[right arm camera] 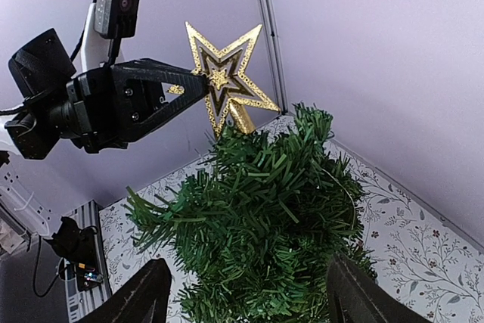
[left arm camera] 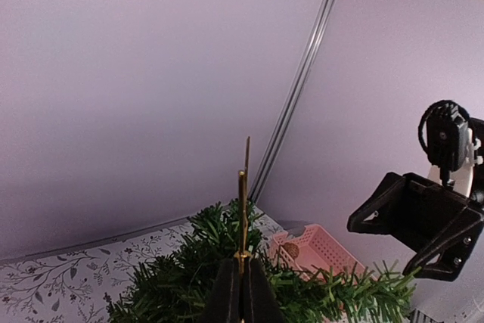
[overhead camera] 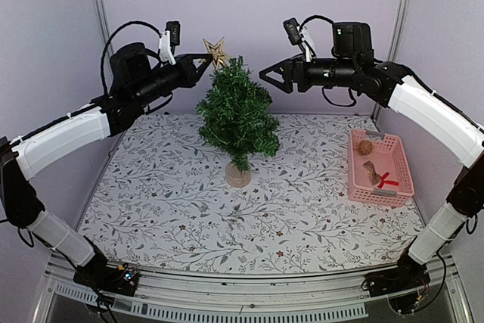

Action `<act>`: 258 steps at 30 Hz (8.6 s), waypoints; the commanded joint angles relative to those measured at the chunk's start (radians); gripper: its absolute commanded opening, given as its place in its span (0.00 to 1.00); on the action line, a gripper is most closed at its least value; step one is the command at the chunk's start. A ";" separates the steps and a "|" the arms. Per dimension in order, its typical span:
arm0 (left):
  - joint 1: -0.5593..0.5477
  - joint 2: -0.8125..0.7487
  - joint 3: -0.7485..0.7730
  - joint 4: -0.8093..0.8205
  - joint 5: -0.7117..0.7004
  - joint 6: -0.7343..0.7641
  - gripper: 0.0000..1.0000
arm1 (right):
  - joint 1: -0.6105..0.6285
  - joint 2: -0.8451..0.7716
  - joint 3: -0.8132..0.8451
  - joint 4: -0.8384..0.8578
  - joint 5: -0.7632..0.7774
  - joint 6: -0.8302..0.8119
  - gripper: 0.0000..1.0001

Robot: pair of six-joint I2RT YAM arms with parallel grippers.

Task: Decorate the small christmas tree

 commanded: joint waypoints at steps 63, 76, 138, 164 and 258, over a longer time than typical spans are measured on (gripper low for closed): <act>-0.046 -0.007 -0.048 -0.029 0.007 0.213 0.00 | -0.004 0.026 0.031 -0.018 -0.012 -0.026 0.73; -0.042 -0.004 -0.103 0.006 0.076 0.163 0.00 | -0.004 0.036 0.032 -0.019 -0.037 -0.029 0.73; 0.080 -0.192 -0.183 -0.047 0.084 0.127 0.66 | -0.045 0.068 0.084 -0.033 -0.126 -0.012 0.76; 0.267 -0.298 -0.585 -0.122 0.118 -0.178 0.63 | -0.429 -0.073 -0.413 0.055 -0.203 0.314 0.65; 0.221 0.180 -0.575 0.235 0.167 -0.312 0.47 | -0.319 0.051 -0.539 0.273 -0.136 0.576 0.38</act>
